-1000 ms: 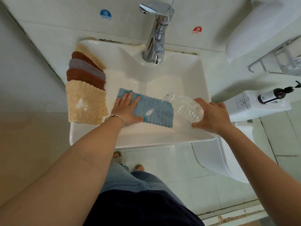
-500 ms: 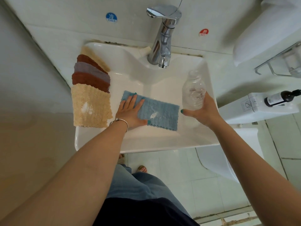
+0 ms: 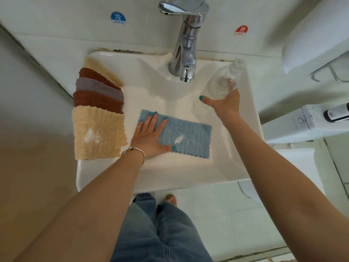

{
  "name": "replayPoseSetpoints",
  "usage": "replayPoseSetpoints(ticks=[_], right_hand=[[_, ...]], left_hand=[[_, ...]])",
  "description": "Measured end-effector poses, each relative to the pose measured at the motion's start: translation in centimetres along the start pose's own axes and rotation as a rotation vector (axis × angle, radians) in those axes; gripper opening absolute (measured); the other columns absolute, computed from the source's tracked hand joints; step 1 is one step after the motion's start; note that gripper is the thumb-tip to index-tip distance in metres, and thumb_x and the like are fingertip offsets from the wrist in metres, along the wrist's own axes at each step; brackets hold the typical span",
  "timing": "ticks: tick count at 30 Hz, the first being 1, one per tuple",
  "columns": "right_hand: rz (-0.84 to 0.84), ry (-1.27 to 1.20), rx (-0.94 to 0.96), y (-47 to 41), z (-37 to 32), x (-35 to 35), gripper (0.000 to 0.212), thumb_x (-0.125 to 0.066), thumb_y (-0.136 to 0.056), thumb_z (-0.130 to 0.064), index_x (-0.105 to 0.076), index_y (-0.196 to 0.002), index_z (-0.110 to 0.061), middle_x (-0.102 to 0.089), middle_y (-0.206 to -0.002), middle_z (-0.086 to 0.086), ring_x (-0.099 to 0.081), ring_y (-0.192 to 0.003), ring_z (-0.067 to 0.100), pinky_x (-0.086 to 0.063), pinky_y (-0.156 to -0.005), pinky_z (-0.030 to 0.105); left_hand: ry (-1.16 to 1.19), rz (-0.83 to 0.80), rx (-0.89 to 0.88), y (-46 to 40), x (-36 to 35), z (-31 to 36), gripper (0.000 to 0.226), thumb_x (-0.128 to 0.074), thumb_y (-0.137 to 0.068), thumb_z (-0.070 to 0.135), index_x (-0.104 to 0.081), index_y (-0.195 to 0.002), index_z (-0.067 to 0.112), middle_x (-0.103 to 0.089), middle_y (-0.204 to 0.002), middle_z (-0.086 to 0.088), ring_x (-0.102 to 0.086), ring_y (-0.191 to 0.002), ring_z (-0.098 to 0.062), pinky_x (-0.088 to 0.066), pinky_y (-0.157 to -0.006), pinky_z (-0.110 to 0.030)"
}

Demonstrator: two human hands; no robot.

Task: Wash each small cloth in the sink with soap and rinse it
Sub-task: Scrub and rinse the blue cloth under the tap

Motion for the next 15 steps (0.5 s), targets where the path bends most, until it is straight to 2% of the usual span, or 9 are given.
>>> replayPoseSetpoints(ticks=[4,9,15], right_hand=[[0.012,0.011,-0.041,0.2,2.4,-0.5,0.087,-0.093,-0.059,-0.033,-0.048,-0.132,-0.015,-0.059,-0.121,-0.002,-0.057,-0.114,0.018,-0.048,-0.096,0.031],[-0.044,-0.016,-0.057,0.8,3.8,-1.0,0.082,-0.092,-0.061,-0.032,-0.051,-0.130,-0.016,-0.059,-0.118,-0.005,-0.055,-0.110,0.012,-0.044,-0.089,0.024],[-0.078,-0.039,-0.064,0.6,5.1,-1.5,0.083,-0.092,-0.062,-0.034,-0.047,-0.130,-0.019,-0.056,-0.123,-0.004,-0.052,-0.113,0.015,-0.044,-0.094,0.029]], left_hand=[[-0.013,-0.008,0.002,-0.1,-0.2,0.0,0.104,-0.045,-0.078,0.080,0.016,-0.150,0.038,0.029,-0.158,0.004,0.028,-0.144,-0.013,0.015,-0.118,-0.037],[-0.023,-0.022,0.004,-0.2,-0.2,0.0,0.105,-0.044,-0.077,0.081,0.019,-0.150,0.038,0.031,-0.157,0.004,0.028,-0.144,-0.013,0.015,-0.118,-0.038],[-0.026,-0.043,0.006,-0.2,-0.2,0.0,0.106,-0.045,-0.077,0.080,0.020,-0.149,0.038,0.031,-0.157,0.003,0.028,-0.144,-0.015,0.014,-0.118,-0.039]])
Point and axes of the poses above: each hand's wrist, its own y-axis away from the middle knuckle, its own x-axis out of the back of the hand, z = x × y, the point moved 6 cm from there along -y, towards the middle knuckle
